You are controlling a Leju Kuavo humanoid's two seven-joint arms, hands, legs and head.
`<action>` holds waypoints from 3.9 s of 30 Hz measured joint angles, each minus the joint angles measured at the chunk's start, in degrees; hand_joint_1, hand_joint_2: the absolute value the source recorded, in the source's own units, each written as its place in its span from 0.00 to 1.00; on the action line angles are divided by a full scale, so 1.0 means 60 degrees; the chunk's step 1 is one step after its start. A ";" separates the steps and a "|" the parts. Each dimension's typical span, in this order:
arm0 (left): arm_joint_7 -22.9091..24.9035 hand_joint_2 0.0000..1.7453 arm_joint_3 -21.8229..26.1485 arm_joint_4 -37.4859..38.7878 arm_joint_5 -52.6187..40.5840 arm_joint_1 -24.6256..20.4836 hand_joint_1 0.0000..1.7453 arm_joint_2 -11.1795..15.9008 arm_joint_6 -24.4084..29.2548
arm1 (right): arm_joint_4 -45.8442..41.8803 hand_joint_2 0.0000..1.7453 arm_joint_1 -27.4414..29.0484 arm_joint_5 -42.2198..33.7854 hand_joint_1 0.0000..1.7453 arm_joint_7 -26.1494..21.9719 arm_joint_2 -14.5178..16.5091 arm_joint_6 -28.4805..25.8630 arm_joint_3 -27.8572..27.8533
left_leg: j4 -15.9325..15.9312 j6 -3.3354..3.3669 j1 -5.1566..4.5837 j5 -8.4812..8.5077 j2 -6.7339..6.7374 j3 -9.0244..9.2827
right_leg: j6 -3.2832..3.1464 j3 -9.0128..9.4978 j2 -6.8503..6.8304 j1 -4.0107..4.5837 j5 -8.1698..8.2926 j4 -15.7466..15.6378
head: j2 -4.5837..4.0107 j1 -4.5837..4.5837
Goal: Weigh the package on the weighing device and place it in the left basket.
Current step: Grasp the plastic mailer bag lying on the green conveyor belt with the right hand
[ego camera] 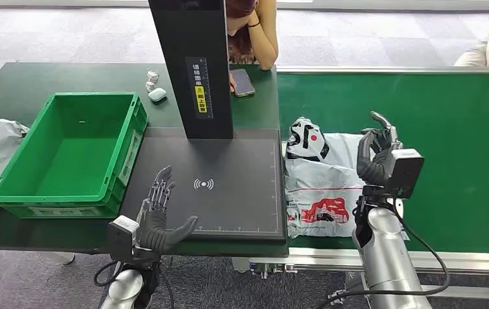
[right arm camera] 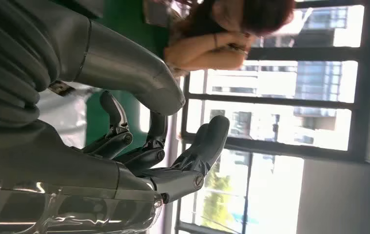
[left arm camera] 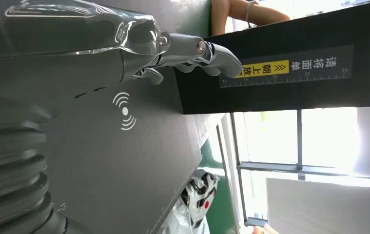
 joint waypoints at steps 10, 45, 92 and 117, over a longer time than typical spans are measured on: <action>0.0000 1.00 0.0007 -0.0001 0.0026 -0.0001 0.00 0.0015 -0.0046 | -0.2002 1.00 0.0633 0.0805 0.25 -0.0191 0.0060 -0.0817 0.0201 | -0.0003 -0.0005 -0.0001 -0.0004 0.0005 -0.0005 | -0.0002 0.0000 0.0004 0.0001 0.0000 0.0001 | 0.0000 -0.0001; 0.0315 1.00 0.0291 -0.0222 -0.0215 0.0244 0.00 -0.0029 -0.0158 | 0.6076 1.00 -0.2134 1.0998 0.00 1.0104 -0.1147 -0.0315 0.3044 | -0.0007 -0.0007 0.0004 0.0057 -0.0017 -0.0060 | -0.0007 -0.0061 -0.0025 0.0002 0.0042 0.0003 | 0.0000 -0.0001; 0.0315 1.00 0.0128 0.0186 0.0070 0.0160 0.00 0.0308 0.0291 | 0.7079 1.00 -0.2451 0.7701 1.00 0.5725 -0.0976 0.3302 0.1490 | -0.0008 -0.0024 0.0011 0.0050 0.0035 0.0008 | -0.0020 -0.0004 0.0021 0.0023 0.0053 -0.0003 | 0.0000 -0.0001; 0.0409 1.00 0.0131 -0.0259 0.0108 0.0313 0.00 0.0359 0.0229 | 0.4044 1.00 -0.1122 0.3070 1.00 0.0962 -0.0474 0.0330 -0.0279 | -0.0008 -0.0018 0.0010 0.0057 0.0015 -0.0060 | -0.0014 -0.0065 0.0009 0.0021 0.0057 0.0001 | 0.0000 -0.0003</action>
